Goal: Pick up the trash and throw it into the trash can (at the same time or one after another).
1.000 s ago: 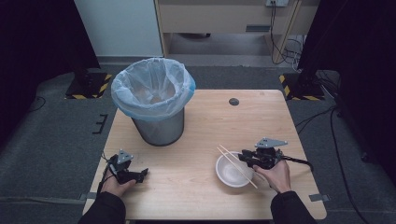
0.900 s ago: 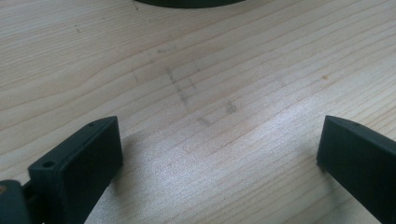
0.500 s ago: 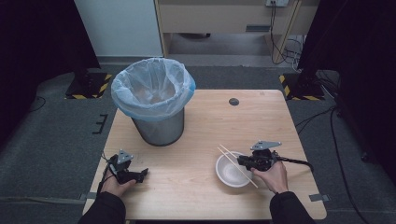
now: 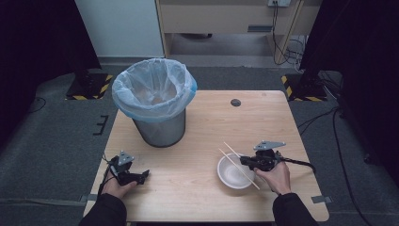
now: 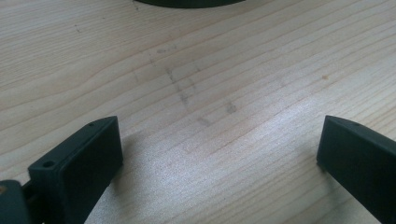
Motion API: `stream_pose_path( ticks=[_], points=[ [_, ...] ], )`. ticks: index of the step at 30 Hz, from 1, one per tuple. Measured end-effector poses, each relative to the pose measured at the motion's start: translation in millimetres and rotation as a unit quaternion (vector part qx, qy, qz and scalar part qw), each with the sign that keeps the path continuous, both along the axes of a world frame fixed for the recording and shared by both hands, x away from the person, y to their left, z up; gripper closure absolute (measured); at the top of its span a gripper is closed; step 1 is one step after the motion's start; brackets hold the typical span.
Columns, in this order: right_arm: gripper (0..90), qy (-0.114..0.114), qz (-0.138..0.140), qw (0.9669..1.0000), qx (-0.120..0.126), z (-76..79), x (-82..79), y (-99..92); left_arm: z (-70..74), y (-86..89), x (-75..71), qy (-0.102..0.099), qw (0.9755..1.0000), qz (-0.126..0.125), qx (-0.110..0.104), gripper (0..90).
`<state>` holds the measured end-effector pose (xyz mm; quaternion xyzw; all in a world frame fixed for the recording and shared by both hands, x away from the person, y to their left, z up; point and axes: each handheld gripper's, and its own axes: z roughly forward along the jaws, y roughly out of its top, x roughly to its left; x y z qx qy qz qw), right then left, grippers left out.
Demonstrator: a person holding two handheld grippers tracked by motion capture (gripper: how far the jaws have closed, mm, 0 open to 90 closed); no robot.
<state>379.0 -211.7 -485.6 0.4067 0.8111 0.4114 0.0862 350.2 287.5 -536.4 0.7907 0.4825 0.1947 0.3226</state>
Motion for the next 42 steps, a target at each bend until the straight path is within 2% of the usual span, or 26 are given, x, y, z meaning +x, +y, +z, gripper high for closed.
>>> stream_pose_path(
  ticks=[7,14,21,23,26,30,37,39,42],
  points=[
    [85.7,-0.029,-0.019,0.9979,0.055,18.1,0.8,-9.3,0.0,0.0,0.0,0.0,1.0,0.0,0.0,0.0],
    [85.6,-0.073,-0.029,0.9922,0.097,39.1,2.6,-15.5,0.0,0.0,0.0,0.0,1.0,0.0,0.0,0.0],
    [85.7,-0.116,-0.038,0.9807,0.153,62.9,-0.3,-17.9,0.0,0.0,0.0,0.0,1.0,0.0,0.0,0.0],
    [85.7,-0.127,-0.039,0.978,0.16,69.9,-0.3,-17.2,0.0,0.0,0.0,0.0,1.0,0.0,0.0,0.0],
    [85.7,-0.141,-0.041,0.9722,0.182,81.9,0.1,-16.1,0.0,0.0,0.0,0.0,1.0,0.0,0.0,0.0],
    [85.7,-0.169,-0.046,0.9625,0.207,99.7,1.9,-12.2,0.0,0.0,0.0,0.0,1.0,0.0,0.0,0.0],
    [85.7,-0.199,-0.047,0.9509,0.232,127.7,7.6,-1.4,0.0,0.0,0.0,0.0,1.0,0.0,0.0,0.0],
    [85.7,-0.205,-0.046,0.9493,0.234,135.0,9.3,1.9,0.0,0.0,0.0,0.0,1.0,0.0,0.0,0.0],
    [85.7,-0.218,-0.047,0.945,0.239,147.4,11.8,7.3,0.0,0.0,0.0,0.0,1.0,0.0,0.0,0.0]
  ],
)
